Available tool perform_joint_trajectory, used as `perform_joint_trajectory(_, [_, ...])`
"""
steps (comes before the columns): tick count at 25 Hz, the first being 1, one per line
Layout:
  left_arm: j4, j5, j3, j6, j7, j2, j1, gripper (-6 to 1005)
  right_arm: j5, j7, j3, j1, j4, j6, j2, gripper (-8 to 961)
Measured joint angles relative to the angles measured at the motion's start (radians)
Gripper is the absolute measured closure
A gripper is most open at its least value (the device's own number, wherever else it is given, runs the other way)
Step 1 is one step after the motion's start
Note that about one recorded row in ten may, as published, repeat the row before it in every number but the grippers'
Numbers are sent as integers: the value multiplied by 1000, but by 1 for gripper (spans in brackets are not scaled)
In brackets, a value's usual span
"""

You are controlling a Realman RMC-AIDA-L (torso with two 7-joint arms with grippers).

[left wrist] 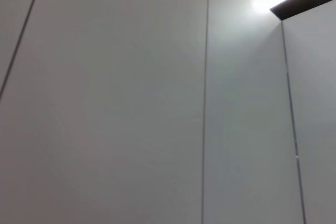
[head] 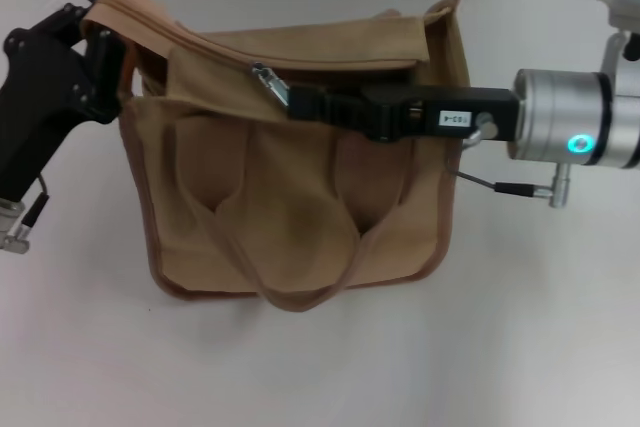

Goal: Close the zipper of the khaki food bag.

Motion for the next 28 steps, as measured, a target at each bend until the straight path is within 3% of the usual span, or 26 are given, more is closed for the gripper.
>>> perform_joint_trajectory(11, [13, -2, -41, -10, 0, 3, 30, 889, -3, 57, 84, -99, -9, -66, -71, 952])
perform_joint_trajectory(15, [13, -2, -41, -11, 0, 3, 32, 888, -3, 51, 121, -146, -6, -70, -86, 952])
perform_joint_trajectory(21, [12, -3, -40, -21, 0, 2, 32, 885, -1, -68, 293, -240, -10, -137, -72, 952])
perform_joint_trajectory(26, [9, 1, -35, -35, 0, 0, 30, 883, 2, -234, 393, -302, -12, -192, -27, 959])
perform_joint_trajectory(28, [5, 0, -36, -40, 0, -1, 27, 883, 0, -289, 399, -313, -10, -196, -11, 920])
